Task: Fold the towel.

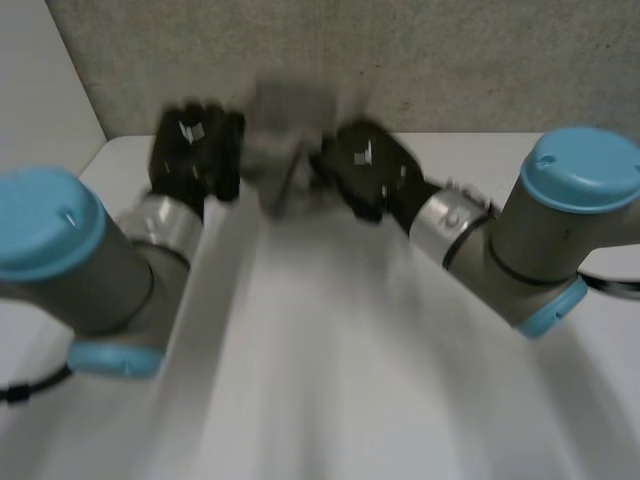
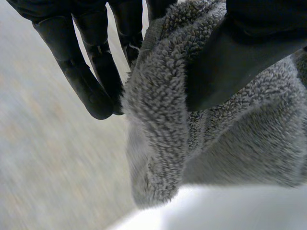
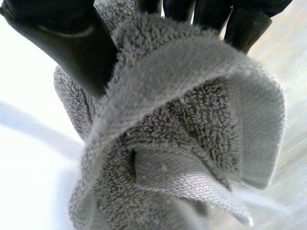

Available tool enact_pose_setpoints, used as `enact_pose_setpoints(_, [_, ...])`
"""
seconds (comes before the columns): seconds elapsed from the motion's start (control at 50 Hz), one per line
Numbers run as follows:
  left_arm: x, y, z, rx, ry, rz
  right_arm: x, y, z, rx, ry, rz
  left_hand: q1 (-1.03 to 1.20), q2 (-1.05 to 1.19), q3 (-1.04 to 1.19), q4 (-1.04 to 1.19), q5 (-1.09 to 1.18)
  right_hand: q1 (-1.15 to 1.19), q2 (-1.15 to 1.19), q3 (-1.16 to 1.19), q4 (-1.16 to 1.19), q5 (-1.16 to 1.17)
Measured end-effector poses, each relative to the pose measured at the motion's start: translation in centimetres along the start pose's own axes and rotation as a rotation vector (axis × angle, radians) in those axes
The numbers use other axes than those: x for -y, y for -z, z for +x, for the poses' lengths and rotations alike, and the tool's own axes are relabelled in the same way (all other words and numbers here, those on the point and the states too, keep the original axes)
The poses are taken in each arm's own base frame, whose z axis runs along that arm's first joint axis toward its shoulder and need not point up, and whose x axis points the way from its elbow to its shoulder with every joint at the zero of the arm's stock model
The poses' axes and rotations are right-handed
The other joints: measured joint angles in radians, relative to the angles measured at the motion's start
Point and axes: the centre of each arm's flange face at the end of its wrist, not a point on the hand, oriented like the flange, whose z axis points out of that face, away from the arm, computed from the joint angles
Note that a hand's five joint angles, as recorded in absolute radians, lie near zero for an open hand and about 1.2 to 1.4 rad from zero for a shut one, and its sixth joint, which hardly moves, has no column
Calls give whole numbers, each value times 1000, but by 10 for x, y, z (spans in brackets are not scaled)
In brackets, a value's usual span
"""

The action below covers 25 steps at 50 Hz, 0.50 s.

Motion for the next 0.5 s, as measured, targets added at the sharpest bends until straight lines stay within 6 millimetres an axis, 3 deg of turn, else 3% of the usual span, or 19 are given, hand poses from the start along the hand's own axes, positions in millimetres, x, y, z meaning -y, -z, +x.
enact_pose_setpoints(0.06, [-32, 22, 9, -39, -31, -123, -24, 15, -17, 76, -66, -178, -1, -44, -39, -38, -40, 0, 0, 0, 0, 0])
enact_pose_setpoints(0.2, [-67, 58, 18, -108, -103, -341, -53, 48, -31, 157, -48, -443, -68, -120, -107, -109, -140, 1, 0, 0, 0, 0])
enact_pose_setpoints(0.32, [-73, 81, 23, -168, -127, -484, -55, 68, -30, 154, 4, -560, -280, -279, -264, -274, -304, 1, 0, 0, 0, 0])
enact_pose_setpoints(0.42, [-65, 100, 36, -245, -130, -542, -48, 85, -28, 166, 2, -615, -495, -485, -473, -474, -516, -1, 0, -4, -4, -2])
enact_pose_setpoints(0.46, [-58, 110, 45, -294, -122, -549, -43, 95, -30, 195, 2, -633, -631, -629, -619, -618, -661, -114, -49, -118, -117, -90])
enact_pose_setpoints(0.5, [-52, 118, 52, -337, -112, -550, -38, 102, -32, 224, 7, -643, -754, -752, -747, -745, -786, -321, -266, -339, -335, -313])
